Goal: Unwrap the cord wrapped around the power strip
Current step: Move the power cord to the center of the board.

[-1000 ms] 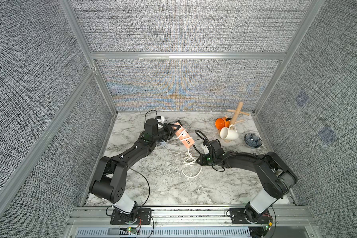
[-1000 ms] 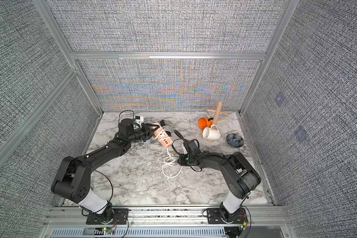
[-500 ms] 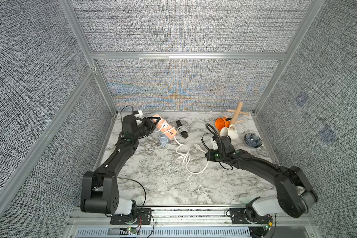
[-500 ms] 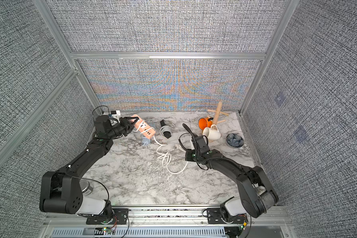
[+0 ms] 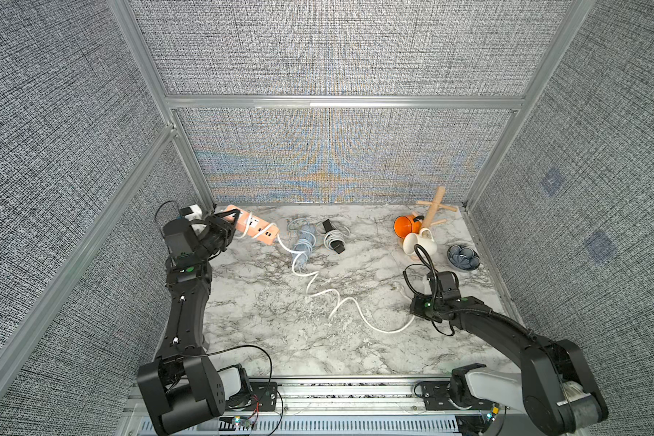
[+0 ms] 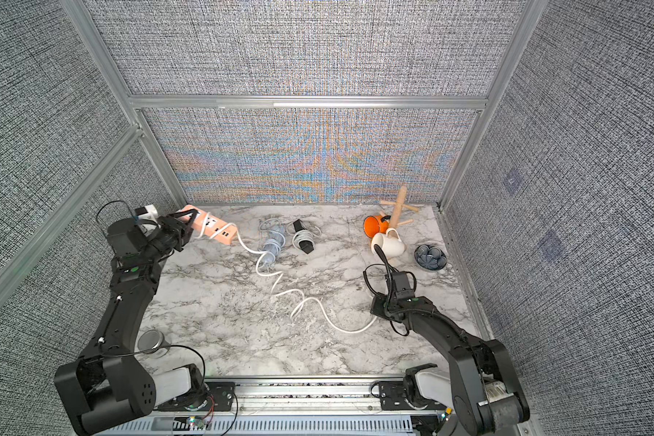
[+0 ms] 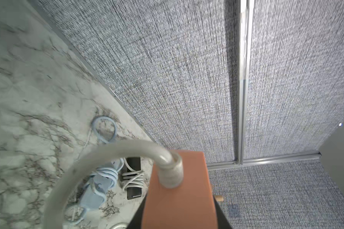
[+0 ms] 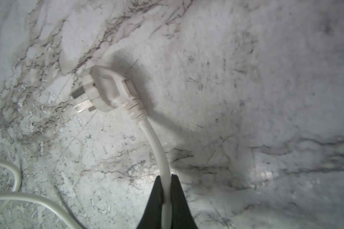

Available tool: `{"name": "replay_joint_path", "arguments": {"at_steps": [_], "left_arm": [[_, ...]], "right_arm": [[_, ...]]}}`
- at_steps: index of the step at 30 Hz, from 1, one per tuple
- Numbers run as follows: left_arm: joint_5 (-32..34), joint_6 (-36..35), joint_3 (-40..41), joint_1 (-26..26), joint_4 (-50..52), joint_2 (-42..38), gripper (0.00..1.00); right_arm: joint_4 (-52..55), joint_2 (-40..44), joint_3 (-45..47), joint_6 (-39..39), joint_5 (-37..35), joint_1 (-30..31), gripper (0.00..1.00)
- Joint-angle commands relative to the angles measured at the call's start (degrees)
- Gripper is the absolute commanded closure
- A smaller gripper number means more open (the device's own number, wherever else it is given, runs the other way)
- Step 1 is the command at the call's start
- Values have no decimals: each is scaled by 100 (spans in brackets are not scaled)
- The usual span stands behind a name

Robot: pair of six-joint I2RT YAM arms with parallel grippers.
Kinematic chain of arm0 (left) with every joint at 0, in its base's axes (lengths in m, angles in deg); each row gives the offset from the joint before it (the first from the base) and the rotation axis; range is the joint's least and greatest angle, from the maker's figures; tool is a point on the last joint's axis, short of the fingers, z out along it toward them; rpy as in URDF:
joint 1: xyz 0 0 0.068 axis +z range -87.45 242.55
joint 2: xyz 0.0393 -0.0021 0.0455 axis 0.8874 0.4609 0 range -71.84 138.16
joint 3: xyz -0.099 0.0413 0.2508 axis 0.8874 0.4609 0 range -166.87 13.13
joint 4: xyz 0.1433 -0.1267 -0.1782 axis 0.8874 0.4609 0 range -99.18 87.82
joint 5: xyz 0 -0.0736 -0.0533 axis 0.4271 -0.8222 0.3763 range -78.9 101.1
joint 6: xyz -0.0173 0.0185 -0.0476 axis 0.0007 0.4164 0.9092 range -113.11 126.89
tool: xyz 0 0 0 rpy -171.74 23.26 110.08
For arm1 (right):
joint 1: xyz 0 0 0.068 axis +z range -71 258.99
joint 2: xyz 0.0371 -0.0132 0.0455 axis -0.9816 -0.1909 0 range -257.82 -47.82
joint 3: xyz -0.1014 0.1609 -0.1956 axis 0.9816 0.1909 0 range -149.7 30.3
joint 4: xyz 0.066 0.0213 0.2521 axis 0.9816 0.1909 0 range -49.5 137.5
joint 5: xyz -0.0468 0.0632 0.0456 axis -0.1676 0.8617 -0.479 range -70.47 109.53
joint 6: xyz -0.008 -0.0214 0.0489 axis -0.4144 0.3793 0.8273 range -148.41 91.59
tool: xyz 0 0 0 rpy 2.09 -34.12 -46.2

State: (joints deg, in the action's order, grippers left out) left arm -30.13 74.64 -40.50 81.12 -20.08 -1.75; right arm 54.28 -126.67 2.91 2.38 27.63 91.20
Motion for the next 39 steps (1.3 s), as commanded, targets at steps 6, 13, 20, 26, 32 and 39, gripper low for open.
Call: {"name": "replay_joint_path", "arguments": {"at_steps": [6,13,20,26,32,39], "left_arm": [[-146,-517,33,531,689,-350,100],[-61,-726,324,527,924,-550,100],[-88,-781,340,515,1005,-516,100],[-96,-939,230,511,1208,-466,100],[-153,-868,213,521,1091,-299,100],[60,-775,103,613,1129,-163,100]], "right_arm": [[-97,-50,114,-377,94,-100,84],[878,666,-752,-992,453,525,40],[599,-283,-1793,-1857,805,1892,35],[81,-1677,-2401,-2314,929,2780,35],[-792,-2524,-2497,-2033,1167,2911,35],[-818,-2561,-2308,-1786,831,2877,82]]}}
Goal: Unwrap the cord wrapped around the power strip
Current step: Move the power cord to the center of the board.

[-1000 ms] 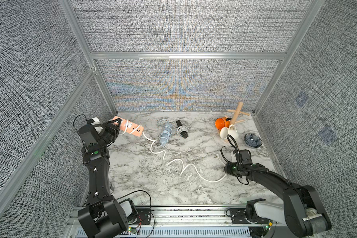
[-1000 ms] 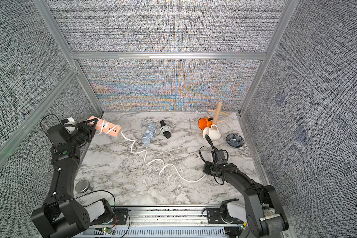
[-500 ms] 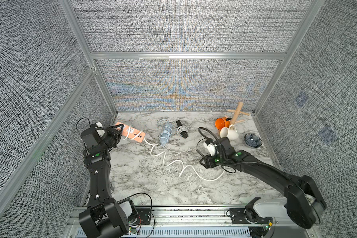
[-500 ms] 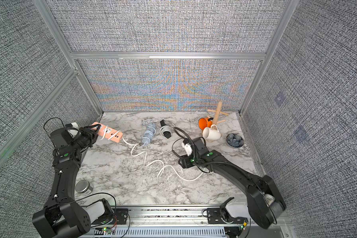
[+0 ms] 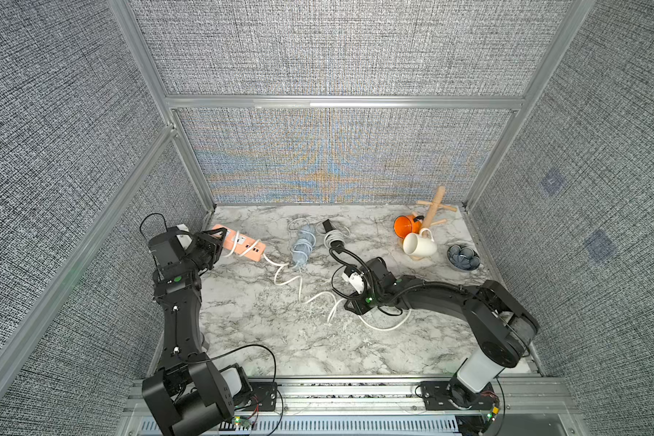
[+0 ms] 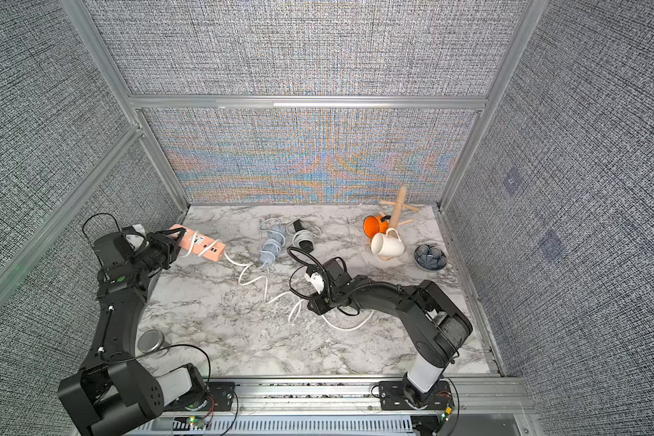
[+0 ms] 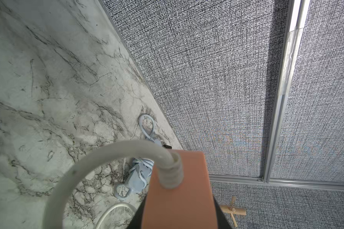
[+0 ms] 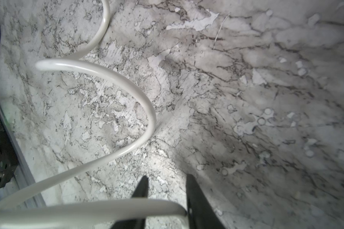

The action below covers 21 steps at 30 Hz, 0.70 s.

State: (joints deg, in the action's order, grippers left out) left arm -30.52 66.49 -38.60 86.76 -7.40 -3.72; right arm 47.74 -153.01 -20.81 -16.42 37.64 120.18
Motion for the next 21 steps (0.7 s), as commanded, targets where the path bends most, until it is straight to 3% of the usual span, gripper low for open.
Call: {"name": "replay_joint_path", "arguments": {"at_steps": [1,5,10,12,16,21], "left_arm": [[141,70,-110,91,-134,64,100],[338,242,-141,401,-185,155,100],[521,938,130,884,-769,202,100],[664,854,52,1002,-619,163,100],[860,675,-103,1249,-337,89,100],[790,708,-106,1280,-325,158,100]], "right_arm": [[-85,124,127,114,-246,-39,86],[412,421,469,580,-604,-315,90],[622,1023,1228,924,-790,-611,95],[650,1286,1516,1028,-761,-821,100],[694,1558,1796,928,-670,-1184,100],[718,1457,1716,781,-507,-1215,100]]}}
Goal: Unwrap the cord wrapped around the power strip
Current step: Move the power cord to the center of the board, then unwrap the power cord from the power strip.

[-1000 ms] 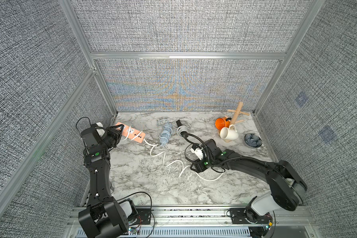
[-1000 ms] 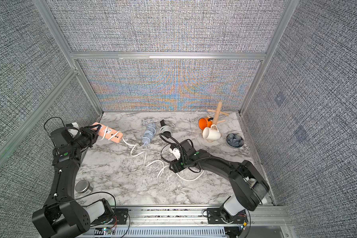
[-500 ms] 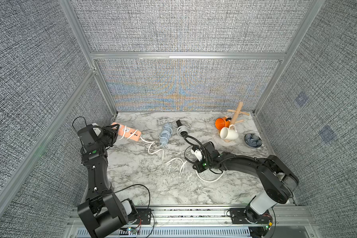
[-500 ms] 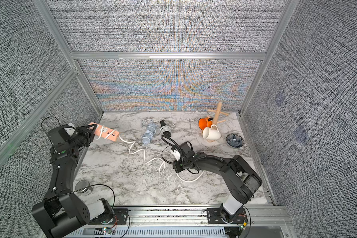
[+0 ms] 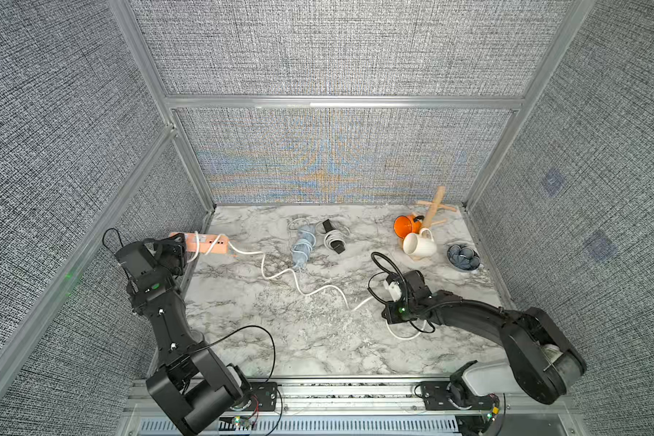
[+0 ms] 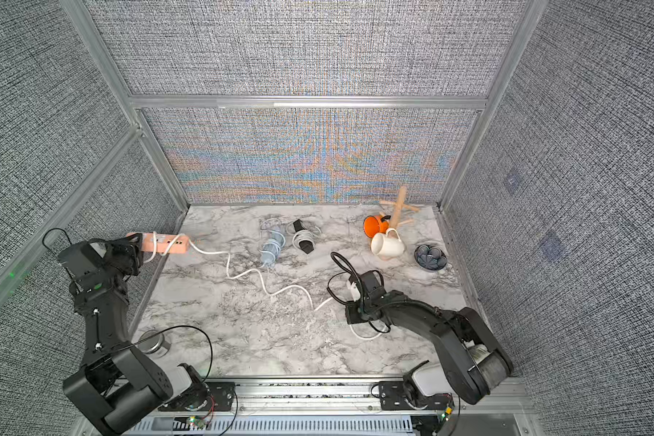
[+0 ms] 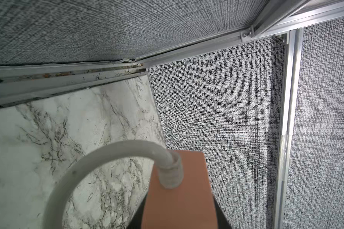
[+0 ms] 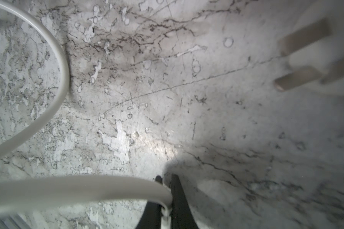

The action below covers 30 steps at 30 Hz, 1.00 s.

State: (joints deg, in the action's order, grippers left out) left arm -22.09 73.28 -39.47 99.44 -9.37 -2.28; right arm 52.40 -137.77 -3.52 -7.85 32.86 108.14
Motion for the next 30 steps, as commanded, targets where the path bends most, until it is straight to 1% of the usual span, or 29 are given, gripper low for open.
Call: {"name": "replay_joint_path", "arguments": {"at_steps": [1,2,4,6,7,8,9,10,13,14,15,18,20,22,25,30], "left_arm": [[-107,21,1,12,-139,7,100],[-149,-3,13,-33,-133,-15,100],[-217,-141,13,-223,5,-66,100],[-264,-321,-14,-561,219,-125,100],[-274,-340,8,-714,253,-165,100],[-272,-327,66,-926,248,-224,100],[-237,-299,119,-1130,239,-291,100],[-192,-291,159,-1334,230,-352,100],[13,-249,329,-1993,173,-510,100],[90,-228,386,-2223,152,-535,100],[163,-194,466,-2439,75,-527,100],[304,-22,688,-3036,-256,-381,100],[287,155,805,-3427,-620,-165,100],[279,331,866,-3708,-936,25,100],[124,619,839,-3931,-1357,289,100],[-27,937,649,-3962,-1579,411,100]], "right_arm": [[251,-48,-19,-90,82,-10,95],[257,11,-16,-123,237,-14,83],[340,217,-57,-233,613,-14,65],[557,600,-197,-370,842,-11,39],[676,762,-292,-437,898,-10,31],[806,938,-416,-500,970,-23,25],[918,1082,-559,-551,1048,-32,20],[998,1182,-693,-585,1094,-33,18],[813,1318,-1093,-483,1172,-32,18],[571,1265,-1161,-379,1267,-32,20],[308,1163,-1457,-230,1383,-34,24],[-254,718,-1960,164,1519,65,34],[-673,416,-2265,307,1595,197,36],[-1151,164,-2377,316,1754,282,36],[-1788,-275,-2387,135,1915,393,37],[-3066,-977,-2283,235,2224,510,45]]}}
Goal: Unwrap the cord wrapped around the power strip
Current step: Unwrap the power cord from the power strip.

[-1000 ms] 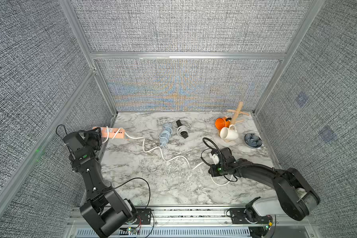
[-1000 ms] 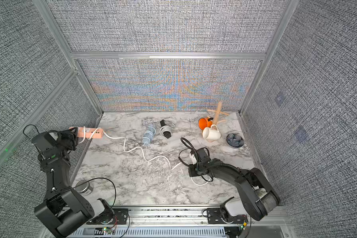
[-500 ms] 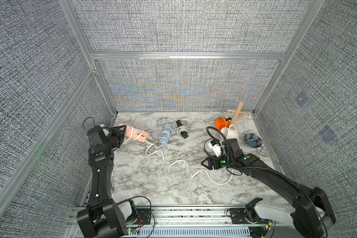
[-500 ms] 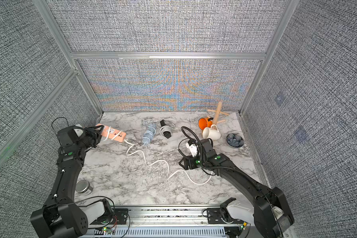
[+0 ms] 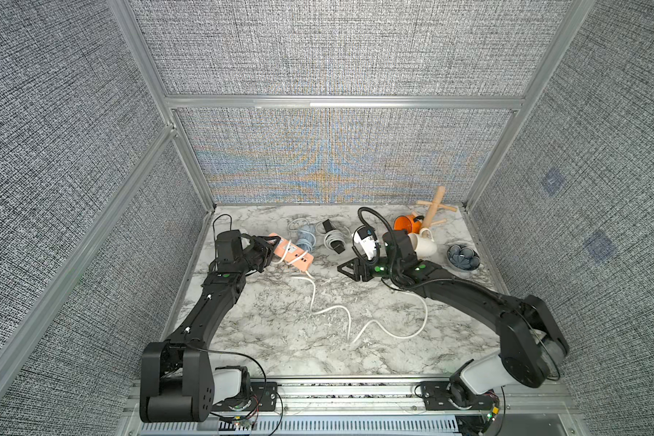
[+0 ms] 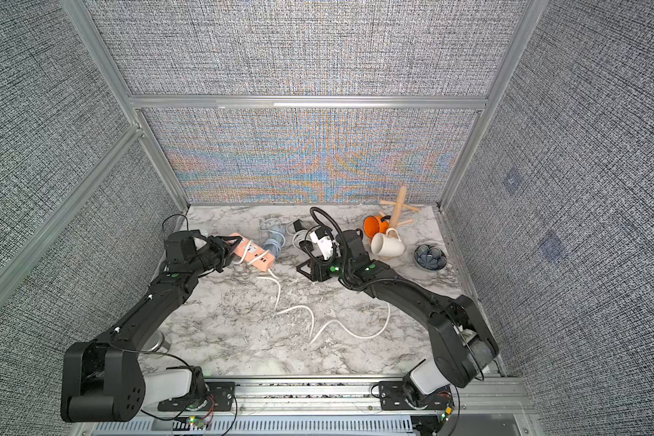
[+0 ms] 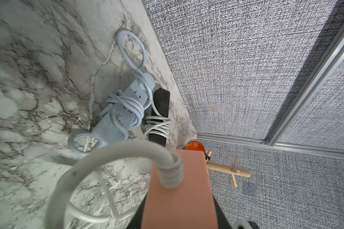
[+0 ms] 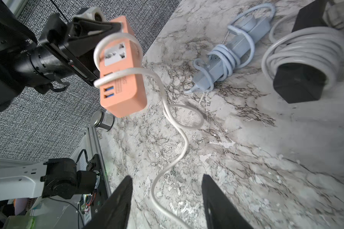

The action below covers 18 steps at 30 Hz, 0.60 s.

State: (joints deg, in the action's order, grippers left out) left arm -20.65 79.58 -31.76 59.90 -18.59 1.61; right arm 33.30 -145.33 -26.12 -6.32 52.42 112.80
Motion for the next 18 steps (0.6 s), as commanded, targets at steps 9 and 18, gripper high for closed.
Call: {"name": "replay_joint_path", "arguments": {"at_steps": [9,18], "left_arm": [[-328,826,-178,-261,-1109,19,100],[-388,1178,-274,-428,-1388,51,100]], "right_arm": [[-2556,-1121,-403,602,274,231,38],[-3813,-1905,-615,1270,505,266,38]]}}
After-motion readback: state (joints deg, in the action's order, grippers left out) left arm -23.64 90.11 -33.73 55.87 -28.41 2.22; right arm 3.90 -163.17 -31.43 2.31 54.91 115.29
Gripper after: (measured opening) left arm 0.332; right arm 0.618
